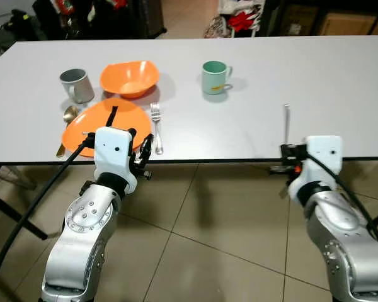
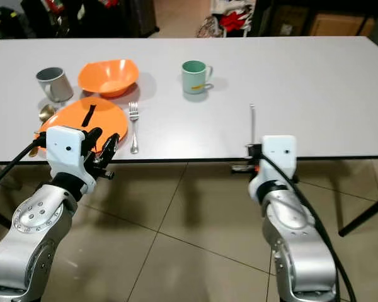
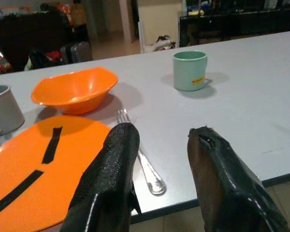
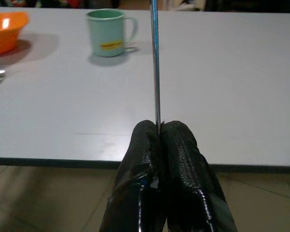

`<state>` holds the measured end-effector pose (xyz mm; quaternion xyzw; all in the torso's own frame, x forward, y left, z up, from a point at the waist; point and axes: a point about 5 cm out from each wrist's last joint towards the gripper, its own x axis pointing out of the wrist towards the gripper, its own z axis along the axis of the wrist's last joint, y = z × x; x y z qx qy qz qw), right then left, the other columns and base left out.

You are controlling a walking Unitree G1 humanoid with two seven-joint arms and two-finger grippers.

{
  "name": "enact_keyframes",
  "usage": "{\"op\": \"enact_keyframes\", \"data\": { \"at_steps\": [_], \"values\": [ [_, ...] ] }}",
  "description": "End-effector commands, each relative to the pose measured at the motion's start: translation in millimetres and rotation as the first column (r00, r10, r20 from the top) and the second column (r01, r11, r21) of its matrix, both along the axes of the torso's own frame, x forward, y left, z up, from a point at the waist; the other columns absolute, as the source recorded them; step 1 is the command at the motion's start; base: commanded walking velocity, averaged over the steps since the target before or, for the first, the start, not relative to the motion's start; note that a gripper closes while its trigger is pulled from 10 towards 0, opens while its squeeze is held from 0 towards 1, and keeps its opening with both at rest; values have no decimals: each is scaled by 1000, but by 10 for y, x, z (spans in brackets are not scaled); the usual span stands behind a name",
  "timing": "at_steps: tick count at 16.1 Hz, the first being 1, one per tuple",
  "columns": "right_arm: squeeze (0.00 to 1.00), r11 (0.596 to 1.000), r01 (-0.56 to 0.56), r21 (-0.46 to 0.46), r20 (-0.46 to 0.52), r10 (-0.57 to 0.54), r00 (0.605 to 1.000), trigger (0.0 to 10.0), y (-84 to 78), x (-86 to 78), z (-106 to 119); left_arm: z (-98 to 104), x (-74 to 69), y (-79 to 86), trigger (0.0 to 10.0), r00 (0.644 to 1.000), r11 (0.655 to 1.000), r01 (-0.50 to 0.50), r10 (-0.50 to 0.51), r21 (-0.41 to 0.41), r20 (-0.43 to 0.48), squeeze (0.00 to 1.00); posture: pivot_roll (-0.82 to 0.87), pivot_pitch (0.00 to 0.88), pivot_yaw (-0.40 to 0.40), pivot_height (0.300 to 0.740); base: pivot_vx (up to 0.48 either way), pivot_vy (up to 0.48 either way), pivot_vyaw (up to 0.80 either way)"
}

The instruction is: Setting the table

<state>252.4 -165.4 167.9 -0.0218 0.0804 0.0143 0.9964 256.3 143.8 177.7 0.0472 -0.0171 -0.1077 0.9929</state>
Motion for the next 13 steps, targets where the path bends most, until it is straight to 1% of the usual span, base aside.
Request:
{"op": "enact_keyframes", "data": {
  "at_steps": [1,3,6,13],
  "values": [
    [0,1000,-13,7,-2,13,1000,10000,23,19,20,18,-23,28,10000,1000,1000,2,-2,-1,1,0,-102,65,50,740,274,0,0],
    [0,1000,-9,11,-8,9,1000,10000,24,14,15,20,-25,27,10000,1000,1000,8,-8,-3,0,0,-104,64,55,740,279,0,-800],
    [0,1000,8,7,-10,-8,1000,10000,-4,14,16,25,-15,-3,10000,1000,1000,28,-28,-5,2,0,-106,61,57,740,289,0,0],
    [0,999,44,-6,-29,-45,999,10000,-34,-26,13,14,-15,-52,10000,998,998,67,-67,-11,-4,0,-116,60,69,740,316,0,-762]
  ]
}}
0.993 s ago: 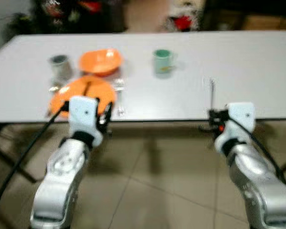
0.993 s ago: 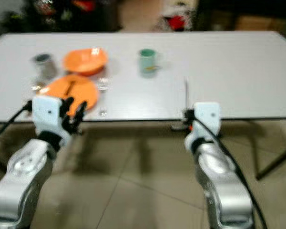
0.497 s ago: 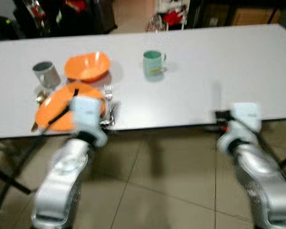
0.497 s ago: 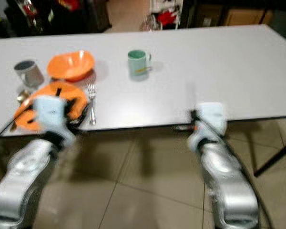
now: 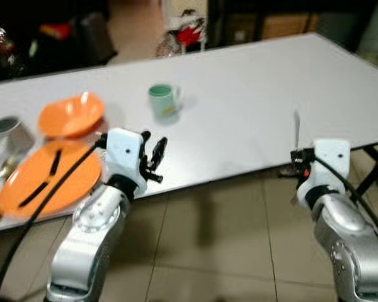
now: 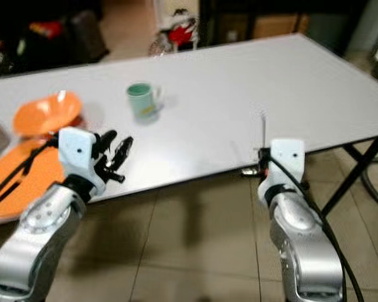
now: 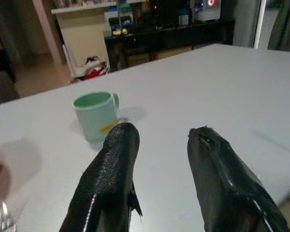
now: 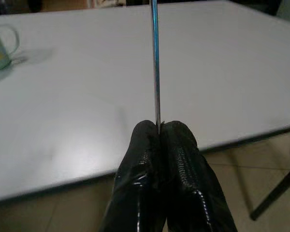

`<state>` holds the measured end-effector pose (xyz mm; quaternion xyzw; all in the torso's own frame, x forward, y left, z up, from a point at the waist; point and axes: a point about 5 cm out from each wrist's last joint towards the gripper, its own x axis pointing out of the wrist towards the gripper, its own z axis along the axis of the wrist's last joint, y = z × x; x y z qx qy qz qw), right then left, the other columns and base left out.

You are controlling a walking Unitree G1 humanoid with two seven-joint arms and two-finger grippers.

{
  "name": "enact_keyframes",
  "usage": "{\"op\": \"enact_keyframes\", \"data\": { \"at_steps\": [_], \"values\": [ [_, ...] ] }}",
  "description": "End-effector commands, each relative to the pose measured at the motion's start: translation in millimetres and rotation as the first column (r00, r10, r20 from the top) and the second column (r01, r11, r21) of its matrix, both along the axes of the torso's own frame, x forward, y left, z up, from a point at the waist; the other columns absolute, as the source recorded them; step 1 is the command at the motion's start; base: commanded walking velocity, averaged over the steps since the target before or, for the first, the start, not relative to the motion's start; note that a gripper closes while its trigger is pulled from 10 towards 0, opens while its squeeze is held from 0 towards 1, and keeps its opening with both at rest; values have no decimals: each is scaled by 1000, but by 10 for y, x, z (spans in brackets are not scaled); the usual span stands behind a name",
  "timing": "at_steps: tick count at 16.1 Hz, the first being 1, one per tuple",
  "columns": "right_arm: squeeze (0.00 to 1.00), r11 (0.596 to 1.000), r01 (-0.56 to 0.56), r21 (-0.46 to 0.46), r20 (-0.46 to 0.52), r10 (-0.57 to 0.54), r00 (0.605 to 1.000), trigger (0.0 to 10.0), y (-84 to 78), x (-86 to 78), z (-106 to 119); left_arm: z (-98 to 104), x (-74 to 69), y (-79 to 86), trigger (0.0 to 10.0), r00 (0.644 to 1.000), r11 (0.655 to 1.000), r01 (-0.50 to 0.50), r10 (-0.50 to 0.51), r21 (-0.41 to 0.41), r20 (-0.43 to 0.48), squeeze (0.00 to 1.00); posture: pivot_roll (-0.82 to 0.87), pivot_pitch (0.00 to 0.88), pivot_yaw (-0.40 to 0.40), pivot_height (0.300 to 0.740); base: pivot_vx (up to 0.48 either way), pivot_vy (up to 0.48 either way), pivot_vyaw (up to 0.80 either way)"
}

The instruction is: Setting the table

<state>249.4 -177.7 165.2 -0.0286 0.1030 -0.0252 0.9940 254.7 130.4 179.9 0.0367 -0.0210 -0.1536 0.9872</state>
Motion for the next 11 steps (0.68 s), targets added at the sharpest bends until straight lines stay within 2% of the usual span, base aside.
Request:
{"op": "enact_keyframes", "data": {
  "at_steps": [1,5,8,11],
  "values": [
    [0,999,-33,14,16,33,999,10000,86,3,43,-8,1,81,10000,1000,1000,-24,24,9,-6,0,-116,60,69,740,319,0,-800],
    [0,999,-31,-30,18,31,999,10000,42,56,79,-22,-19,45,10000,1000,1000,5,-5,7,-11,0,-116,49,74,740,322,0,0],
    [0,997,-58,-53,27,60,998,10000,42,117,115,-28,-28,78,10000,1000,1000,-4,4,9,-11,0,-109,41,67,740,324,0,0],
    [0,983,-181,-39,45,182,982,10000,141,188,175,-38,-46,179,10000,998,999,-53,53,12,-18,0,-96,36,57,740,188,0,0]
  ]
}}
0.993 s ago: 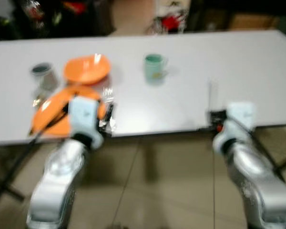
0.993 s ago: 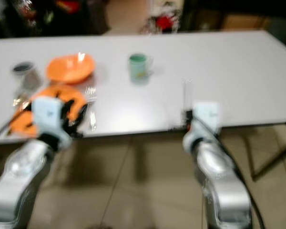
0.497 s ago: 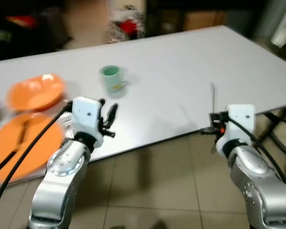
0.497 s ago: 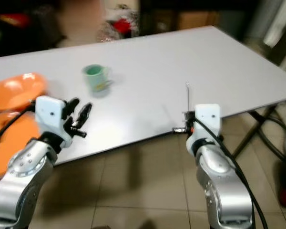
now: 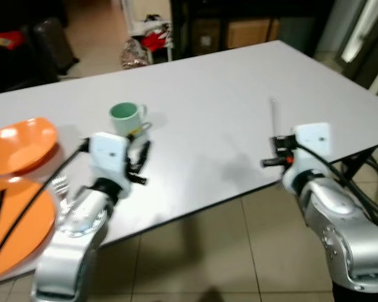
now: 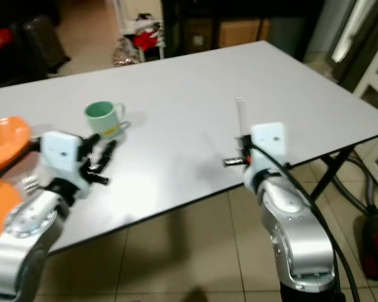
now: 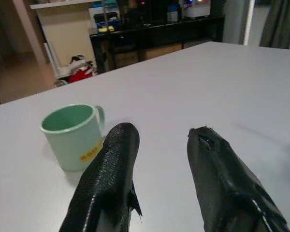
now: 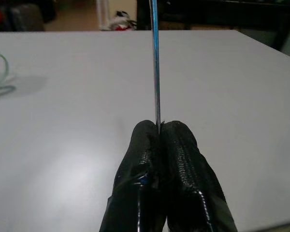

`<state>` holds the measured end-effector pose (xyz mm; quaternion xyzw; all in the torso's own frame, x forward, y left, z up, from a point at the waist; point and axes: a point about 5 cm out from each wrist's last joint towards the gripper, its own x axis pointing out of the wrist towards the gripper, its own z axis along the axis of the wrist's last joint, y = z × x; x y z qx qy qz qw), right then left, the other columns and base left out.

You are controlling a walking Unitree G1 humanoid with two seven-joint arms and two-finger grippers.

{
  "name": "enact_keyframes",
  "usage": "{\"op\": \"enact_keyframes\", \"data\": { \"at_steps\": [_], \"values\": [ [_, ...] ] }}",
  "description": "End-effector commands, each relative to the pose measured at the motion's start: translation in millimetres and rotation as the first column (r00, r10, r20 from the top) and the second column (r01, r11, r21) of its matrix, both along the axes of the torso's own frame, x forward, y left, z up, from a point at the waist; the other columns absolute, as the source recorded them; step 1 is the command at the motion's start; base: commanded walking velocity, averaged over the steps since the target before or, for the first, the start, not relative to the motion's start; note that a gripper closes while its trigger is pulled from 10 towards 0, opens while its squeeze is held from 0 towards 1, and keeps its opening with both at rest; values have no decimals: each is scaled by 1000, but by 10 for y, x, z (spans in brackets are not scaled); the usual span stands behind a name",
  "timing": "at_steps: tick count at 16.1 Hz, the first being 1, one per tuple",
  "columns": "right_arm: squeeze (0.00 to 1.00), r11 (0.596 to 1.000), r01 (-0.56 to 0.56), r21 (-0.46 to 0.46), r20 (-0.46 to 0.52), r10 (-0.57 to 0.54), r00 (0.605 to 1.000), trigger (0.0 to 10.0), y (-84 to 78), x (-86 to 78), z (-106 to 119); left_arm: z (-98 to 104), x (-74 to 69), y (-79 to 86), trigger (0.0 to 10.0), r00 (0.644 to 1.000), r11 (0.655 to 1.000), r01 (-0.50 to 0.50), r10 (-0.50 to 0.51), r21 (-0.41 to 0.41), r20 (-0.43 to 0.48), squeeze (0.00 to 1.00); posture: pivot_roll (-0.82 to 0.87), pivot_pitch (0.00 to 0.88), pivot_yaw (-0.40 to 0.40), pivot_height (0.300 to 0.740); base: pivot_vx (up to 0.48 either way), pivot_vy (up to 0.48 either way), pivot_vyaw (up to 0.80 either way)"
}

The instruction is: Setting the table

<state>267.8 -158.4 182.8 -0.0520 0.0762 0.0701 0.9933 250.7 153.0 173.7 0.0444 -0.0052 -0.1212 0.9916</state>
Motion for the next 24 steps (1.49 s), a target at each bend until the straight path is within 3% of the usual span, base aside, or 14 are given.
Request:
{"op": "enact_keyframes", "data": {
  "at_steps": [1,5,9,11,13,15,18,21,24],
  "values": [
    [0,1000,-30,2,1,30,1000,10000,-15,21,9,23,-10,-31,10000,1000,1000,11,-11,-7,8,0,-94,36,55,740,0,0,0],
    [0,985,-174,-13,-52,174,983,10000,115,234,10,9,-7,27,10000,1000,1000,-11,11,3,0,0,-84,42,50,740,0,0,0],
    [0,973,-221,-70,-97,214,972,10000,149,576,-8,21,-7,93,10000,1000,998,20,-20,52,-4,0,-71,60,48,740,0,0,0],
    [0,966,-233,-112,-134,217,967,10000,187,814,-36,55,-4,97,10000,996,992,91,-91,87,-2,0,-54,69,59,740,0,0,0],
    [0,961,-234,-146,-218,200,955,10000,186,945,-110,68,-3,114,10000,994,990,110,-109,92,-19,0,-41,67,62,740,0,0,0],
    [0,953,-219,-210,-278,157,948,10000,117,1073,-180,85,-37,63,10000,975,970,220,-216,99,-48,0,-19,62,67,740,0,0,0],
    [0,924,-203,-323,-328,91,940,10000,-66,1200,-258,55,-114,-49,10000,915,912,397,-385,105,-117,0,-12,53,87,740,0,0,0],
    [0,912,-185,-366,-349,50,936,10000,-180,1241,-283,27,-143,-57,10000,878,877,469,-450,102,-163,0,-20,48,102,740,0,0,0],
    [0,917,-164,-363,-364,22,931,10000,-244,1253,-314,9,-126,-73,10000,866,866,489,-467,107,-180,0,-27,48,109,740,0,0,0]
  ]
}}
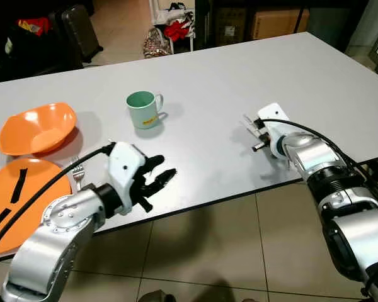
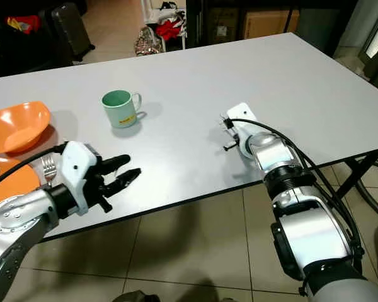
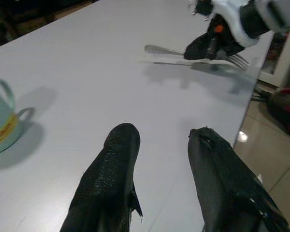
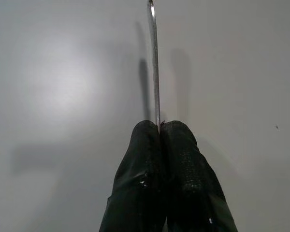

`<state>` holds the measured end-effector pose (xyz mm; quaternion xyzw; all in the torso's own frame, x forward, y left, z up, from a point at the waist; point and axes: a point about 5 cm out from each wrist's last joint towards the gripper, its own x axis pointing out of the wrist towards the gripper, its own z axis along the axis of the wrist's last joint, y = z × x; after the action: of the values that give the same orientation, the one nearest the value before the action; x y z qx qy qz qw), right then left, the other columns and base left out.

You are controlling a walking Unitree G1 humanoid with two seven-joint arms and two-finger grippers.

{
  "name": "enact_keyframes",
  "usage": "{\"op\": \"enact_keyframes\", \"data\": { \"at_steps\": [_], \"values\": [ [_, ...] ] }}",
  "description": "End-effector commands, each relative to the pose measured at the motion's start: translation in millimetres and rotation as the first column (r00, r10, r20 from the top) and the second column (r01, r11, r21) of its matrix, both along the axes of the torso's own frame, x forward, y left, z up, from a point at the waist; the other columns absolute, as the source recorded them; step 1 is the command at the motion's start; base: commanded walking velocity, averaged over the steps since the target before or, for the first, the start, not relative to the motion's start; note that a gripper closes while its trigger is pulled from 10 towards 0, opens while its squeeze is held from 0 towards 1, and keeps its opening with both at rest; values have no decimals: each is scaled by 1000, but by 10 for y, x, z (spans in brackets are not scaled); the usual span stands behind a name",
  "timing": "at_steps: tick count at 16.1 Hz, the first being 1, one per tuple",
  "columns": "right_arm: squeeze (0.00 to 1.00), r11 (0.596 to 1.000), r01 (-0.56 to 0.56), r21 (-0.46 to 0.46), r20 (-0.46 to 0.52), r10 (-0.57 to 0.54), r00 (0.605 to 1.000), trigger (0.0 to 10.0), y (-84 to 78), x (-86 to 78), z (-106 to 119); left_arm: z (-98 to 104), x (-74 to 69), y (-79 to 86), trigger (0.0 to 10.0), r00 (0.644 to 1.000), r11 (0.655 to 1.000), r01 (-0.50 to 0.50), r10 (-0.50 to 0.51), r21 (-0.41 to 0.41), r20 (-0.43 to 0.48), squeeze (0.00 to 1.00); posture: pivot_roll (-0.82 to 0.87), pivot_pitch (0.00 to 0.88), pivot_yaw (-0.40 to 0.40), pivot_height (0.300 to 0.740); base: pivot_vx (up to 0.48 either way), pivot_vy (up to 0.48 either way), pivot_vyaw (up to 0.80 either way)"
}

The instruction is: Setting the table

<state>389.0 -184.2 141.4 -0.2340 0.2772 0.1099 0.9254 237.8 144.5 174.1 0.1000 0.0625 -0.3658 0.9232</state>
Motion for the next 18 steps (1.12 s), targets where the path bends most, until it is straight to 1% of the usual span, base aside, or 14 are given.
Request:
{"op": "enact_keyframes", "data": {
  "at_steps": [1,3,5,7,10,14,15,16,18],
  "values": [
    [0,1000,12,3,32,-12,999,10000,0,48,91,-7,-1,-5,10000,1000,1000,8,-8,15,-11,0,-28,50,110,740,0,0,0],
    [0,999,49,15,62,-50,997,10000,2,83,114,-14,-14,-30,10000,1000,1000,22,-22,15,-19,0,-26,55,109,740,0,0,0],
    [0,998,58,13,80,-59,995,10000,22,104,131,-14,-10,-27,10000,1000,1000,22,-21,19,-18,0,-22,56,107,740,0,0,0],
    [0,998,54,10,88,-55,995,10000,62,120,143,-10,-13,-16,10000,1000,1000,19,-18,24,-16,0,-14,57,101,740,0,0,0],
    [0,998,54,35,96,-57,994,10000,149,144,164,-16,-28,-3,10000,1000,1000,8,-7,24,-20,0,-13,58,91,740,0,0,0],
    [0,996,67,65,94,-73,993,10000,188,147,156,-24,-19,-11,10000,1000,1000,-7,7,24,-14,0,-16,57,83,740,0,0,0],
    [435,995,72,72,90,-78,993,10000,194,145,146,-24,-17,-15,10000,1000,1000,-8,8,21,-14,0,-16,56,82,740,0,0,0],
    [1000,995,74,73,89,-80,993,10000,195,145,144,-24,-15,-15,10000,1000,1000,-8,9,22,-14,0,-15,55,82,740,0,0,0],
    [1000,994,78,79,88,-85,993,10000,204,145,139,-23,-13,-10,10000,1000,1000,-11,12,24,-12,0,-14,55,83,740,0,0,0]
  ]
}}
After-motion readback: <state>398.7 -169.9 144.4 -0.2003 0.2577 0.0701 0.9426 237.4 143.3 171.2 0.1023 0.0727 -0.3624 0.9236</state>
